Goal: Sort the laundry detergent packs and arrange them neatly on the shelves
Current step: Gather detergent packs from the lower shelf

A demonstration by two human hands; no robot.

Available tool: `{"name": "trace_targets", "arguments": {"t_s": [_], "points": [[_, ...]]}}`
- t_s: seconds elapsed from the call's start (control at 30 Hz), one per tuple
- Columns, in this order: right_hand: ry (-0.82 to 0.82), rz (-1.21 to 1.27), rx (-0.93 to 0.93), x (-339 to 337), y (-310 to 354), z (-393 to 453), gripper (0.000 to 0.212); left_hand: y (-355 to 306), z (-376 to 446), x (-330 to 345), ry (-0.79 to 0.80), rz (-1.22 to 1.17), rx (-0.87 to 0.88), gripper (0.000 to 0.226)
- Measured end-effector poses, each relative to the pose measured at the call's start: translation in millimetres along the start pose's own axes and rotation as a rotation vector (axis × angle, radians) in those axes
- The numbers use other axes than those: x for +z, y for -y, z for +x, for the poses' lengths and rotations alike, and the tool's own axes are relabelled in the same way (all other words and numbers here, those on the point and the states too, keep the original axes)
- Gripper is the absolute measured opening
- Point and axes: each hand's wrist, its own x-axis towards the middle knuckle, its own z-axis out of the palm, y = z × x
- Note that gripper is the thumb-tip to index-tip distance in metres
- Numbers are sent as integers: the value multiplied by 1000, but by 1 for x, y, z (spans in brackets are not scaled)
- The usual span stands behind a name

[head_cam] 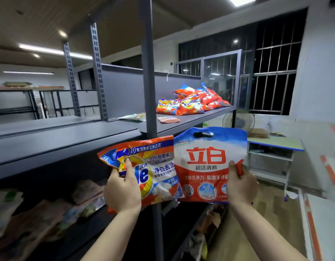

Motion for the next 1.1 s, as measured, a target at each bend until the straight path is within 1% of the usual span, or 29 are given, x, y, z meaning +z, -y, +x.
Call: {"name": "trace_targets", "arguments": {"t_s": [0.13,0.23,0.4,0.5,0.57,0.67,0.8,0.9,1.0,1.1], "points": [[-2,48,9,5,-22,74,38,-25,-13,78,-4,1,10,38],[7,36,20,5,-38,127,40,-45,-22,131,-34,-21,16,34],[-25,54,5,-2,-60,202,34,-80,-28,205,-68,-22,-13,35],[-54,77,-13,-4,-73,237,35,-102,-21,241,-82,-36,-48,34],[-67,80,-6,-3,-81,256,36,-114,-10,264,-88,-47,-35,34],[-93,97,21,5,-92,281,37,-132,10,304,-125,-8,-36,42],[-109,100,28,28,-103,323,38,-148,29,363,-124,14,-52,39],[-123,139,16,55,-109,360,38,-149,47,406,-160,13,-66,36],[-123,175,-3,91,-112,400,37,-150,81,451,-203,7,-86,36],[-99,246,-23,127,-120,442,36,-156,122,494,-255,55,-73,41]]}}
